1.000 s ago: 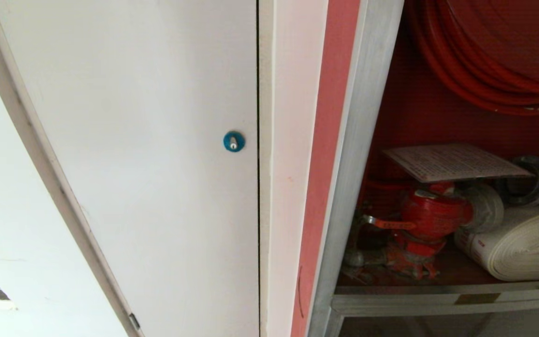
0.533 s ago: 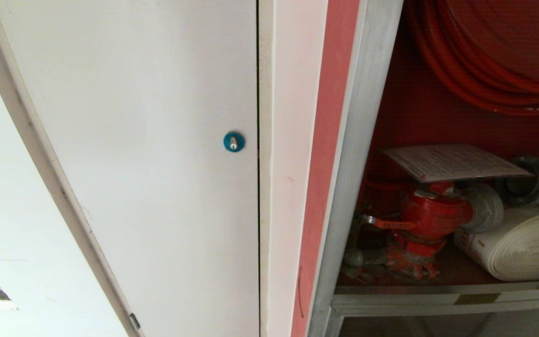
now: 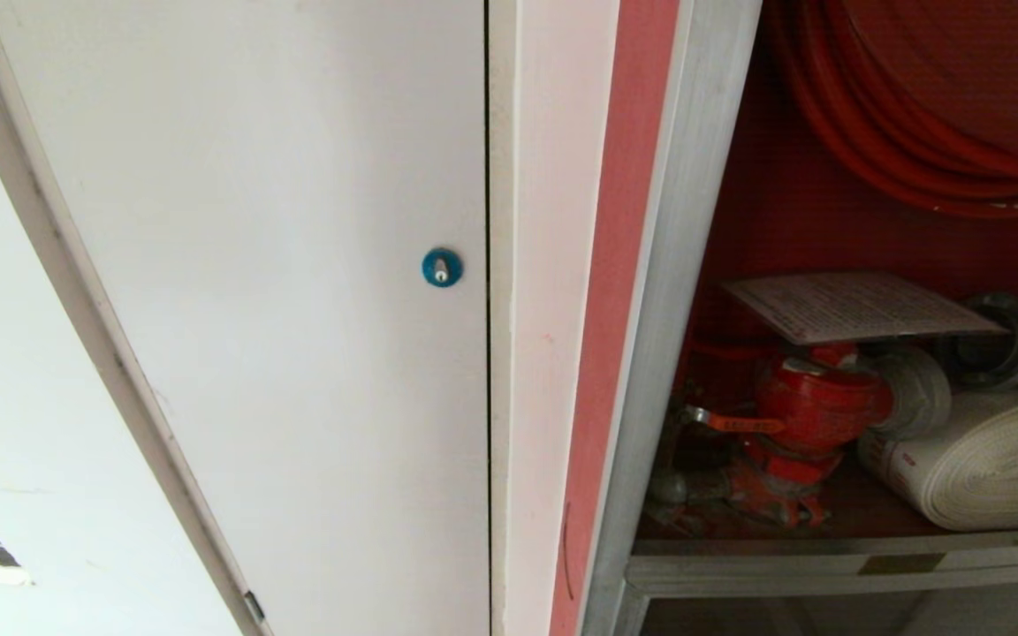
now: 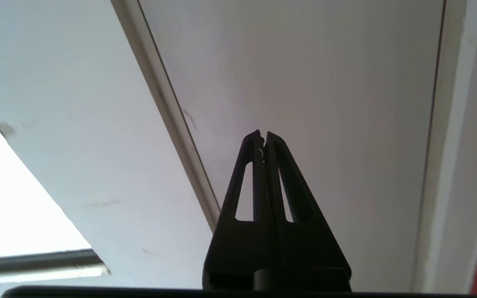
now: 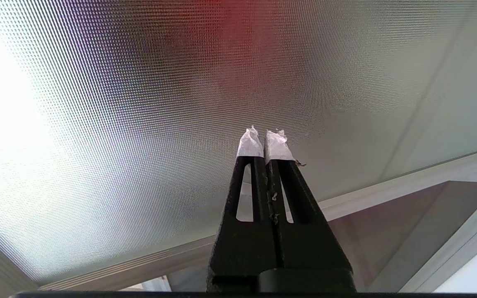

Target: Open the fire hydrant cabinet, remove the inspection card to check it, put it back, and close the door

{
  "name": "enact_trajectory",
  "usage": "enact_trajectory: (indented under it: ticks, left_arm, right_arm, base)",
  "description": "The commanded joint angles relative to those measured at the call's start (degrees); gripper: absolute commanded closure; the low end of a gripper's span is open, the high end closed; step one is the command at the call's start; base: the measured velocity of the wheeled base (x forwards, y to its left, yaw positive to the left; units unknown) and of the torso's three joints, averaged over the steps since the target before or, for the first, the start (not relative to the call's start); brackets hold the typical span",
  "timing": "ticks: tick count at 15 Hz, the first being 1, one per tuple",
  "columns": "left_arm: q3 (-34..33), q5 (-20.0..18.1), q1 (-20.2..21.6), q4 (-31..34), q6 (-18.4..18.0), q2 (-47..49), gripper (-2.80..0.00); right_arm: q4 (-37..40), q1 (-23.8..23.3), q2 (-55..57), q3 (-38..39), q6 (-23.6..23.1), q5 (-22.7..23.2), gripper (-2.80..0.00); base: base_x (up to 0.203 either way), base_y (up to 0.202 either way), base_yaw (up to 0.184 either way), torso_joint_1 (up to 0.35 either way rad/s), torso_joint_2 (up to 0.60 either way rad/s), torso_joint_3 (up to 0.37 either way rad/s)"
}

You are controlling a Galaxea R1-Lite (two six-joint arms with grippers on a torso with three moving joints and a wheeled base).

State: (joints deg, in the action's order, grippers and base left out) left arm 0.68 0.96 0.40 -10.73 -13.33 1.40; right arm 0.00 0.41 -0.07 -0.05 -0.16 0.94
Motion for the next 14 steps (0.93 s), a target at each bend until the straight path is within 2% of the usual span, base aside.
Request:
enact_trajectory:
  ticks: [1,3,6,10,14]
  left_arm:
    - [-1.12,-0.02,-0.04,2.40,1.92,-1.48,0.00]
    - [-1.12,-0.61,-0.05,4.21,1.99,-1.48,0.00]
    - [-1.12,-3.61,-0.05,10.05,2.97,-1.48,0.00]
    - [-1.12,-2.93,0.01,9.93,8.90,-1.48,0.00]
    - [-1.12,-2.90,-0.03,9.93,8.93,-1.48,0.00]
  right_arm:
    - [0.00,0.02,-0.01,0.04,-0.02,0.03,0.00]
    - [0.00,0.02,-0.01,-0.04,-0.02,0.03,0.00]
    - [0.00,0.02,-0.01,0.05,-0.02,0.03,0.00]
    - [0.00,0.02,-0.01,0.05,-0.02,0.03,0.00]
    - [0.00,0.02,-0.01,0.00,-0.02,0.03,0.00]
  base:
    - [0.000,0.000,0.000,0.000,0.00,0.000]
    - [0.000,0.000,0.000,0.000,0.00,0.000]
    - [0.000,0.000,0.000,0.000,0.00,0.000]
    - [0.000,0.000,0.000,0.000,0.00,0.000]
    - [0.000,0.000,0.000,0.000,0.00,0.000]
